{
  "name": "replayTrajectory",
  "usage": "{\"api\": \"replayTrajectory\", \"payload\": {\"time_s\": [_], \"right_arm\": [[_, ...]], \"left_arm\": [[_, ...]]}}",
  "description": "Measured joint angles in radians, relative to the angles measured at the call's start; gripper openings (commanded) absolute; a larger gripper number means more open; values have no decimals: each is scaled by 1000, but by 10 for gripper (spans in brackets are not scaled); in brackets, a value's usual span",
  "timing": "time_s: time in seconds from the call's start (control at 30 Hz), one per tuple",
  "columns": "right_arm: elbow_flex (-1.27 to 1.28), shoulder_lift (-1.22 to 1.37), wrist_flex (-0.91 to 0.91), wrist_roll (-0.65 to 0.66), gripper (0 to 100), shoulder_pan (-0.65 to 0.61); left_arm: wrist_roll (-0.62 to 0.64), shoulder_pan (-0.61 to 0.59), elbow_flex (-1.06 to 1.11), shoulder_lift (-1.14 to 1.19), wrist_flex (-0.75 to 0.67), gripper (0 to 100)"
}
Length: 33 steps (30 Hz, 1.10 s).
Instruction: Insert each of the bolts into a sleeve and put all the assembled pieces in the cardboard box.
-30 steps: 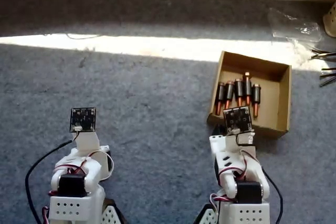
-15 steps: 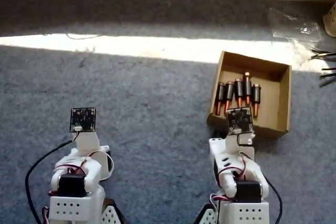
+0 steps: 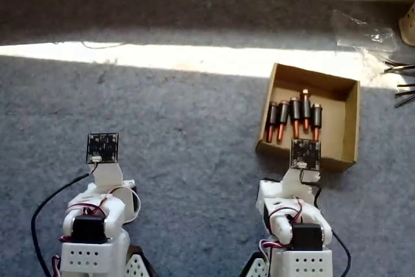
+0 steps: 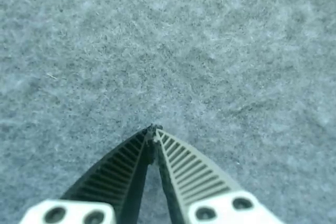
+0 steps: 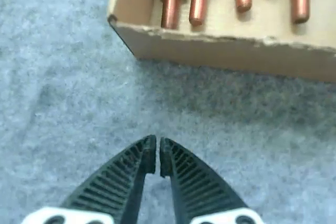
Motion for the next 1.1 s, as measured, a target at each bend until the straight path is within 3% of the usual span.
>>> {"api": "replayTrajectory", "payload": {"time_s": [0.57, 0.73, 1.1], "right_arm": [[0, 0, 14, -3, 5, 0], [0, 0, 14, 92, 5, 0], [0, 0, 14, 112, 5, 0]], "left_arm": [[0, 0, 0, 0, 0, 5], [0, 0, 0, 0, 0, 5], [0, 0, 0, 0, 0, 5]]}}
